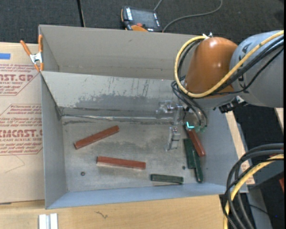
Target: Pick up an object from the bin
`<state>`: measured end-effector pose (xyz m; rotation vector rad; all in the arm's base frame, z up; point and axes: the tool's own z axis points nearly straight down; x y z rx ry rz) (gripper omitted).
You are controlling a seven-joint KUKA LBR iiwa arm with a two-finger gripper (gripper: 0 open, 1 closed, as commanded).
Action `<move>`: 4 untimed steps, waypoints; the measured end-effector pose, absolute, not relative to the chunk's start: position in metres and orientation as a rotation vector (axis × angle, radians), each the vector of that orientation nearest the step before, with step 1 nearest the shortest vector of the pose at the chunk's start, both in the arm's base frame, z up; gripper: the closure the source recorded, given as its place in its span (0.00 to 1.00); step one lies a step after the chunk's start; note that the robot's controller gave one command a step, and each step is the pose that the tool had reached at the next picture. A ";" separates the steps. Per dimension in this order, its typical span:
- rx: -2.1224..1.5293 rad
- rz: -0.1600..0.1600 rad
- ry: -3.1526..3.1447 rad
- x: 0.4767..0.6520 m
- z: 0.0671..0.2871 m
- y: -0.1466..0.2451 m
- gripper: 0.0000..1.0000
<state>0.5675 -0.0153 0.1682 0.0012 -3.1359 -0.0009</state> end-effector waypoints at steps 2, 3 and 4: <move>0.279 0.000 -3.133 0.490 0.071 -0.010 1.00; 0.210 0.002 -3.146 0.530 0.180 -0.012 1.00; 0.209 0.000 -3.137 0.527 0.175 -0.012 0.00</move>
Offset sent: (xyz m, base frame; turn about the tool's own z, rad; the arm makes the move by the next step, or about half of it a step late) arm -0.0792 0.0049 -0.0982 -0.1770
